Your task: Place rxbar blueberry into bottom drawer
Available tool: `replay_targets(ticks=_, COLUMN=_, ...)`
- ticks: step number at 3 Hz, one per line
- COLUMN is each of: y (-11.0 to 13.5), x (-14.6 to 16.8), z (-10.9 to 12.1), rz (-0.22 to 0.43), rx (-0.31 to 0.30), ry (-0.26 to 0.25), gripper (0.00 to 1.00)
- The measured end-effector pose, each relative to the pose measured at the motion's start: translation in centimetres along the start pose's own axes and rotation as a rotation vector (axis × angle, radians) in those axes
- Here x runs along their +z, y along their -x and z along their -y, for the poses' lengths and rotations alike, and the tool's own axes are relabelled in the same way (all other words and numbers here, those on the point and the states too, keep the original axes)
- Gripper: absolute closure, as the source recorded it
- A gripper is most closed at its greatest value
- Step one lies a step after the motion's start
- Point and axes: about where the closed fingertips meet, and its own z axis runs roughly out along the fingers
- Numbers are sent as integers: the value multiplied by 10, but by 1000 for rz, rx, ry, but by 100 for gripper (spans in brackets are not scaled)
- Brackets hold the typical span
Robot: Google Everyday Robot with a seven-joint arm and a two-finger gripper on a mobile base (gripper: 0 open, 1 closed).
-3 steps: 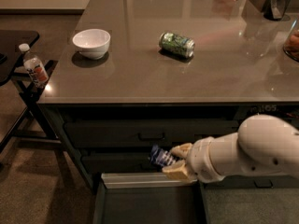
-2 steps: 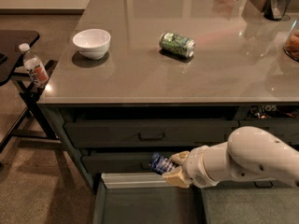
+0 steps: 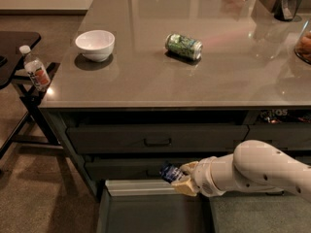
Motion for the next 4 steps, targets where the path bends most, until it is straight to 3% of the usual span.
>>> replay_targets(ticks=1, y=-5, x=16, z=2, rz=-30, rx=10, ry=-15, gripper=100)
replay_targets(ticks=3, y=-61, x=72, z=30, rz=-74, rx=104, ry=-105, gripper=100)
replay_targets(ticks=4, y=-88, x=99, z=49, rz=-24, rx=122, ry=-161, gripper=100)
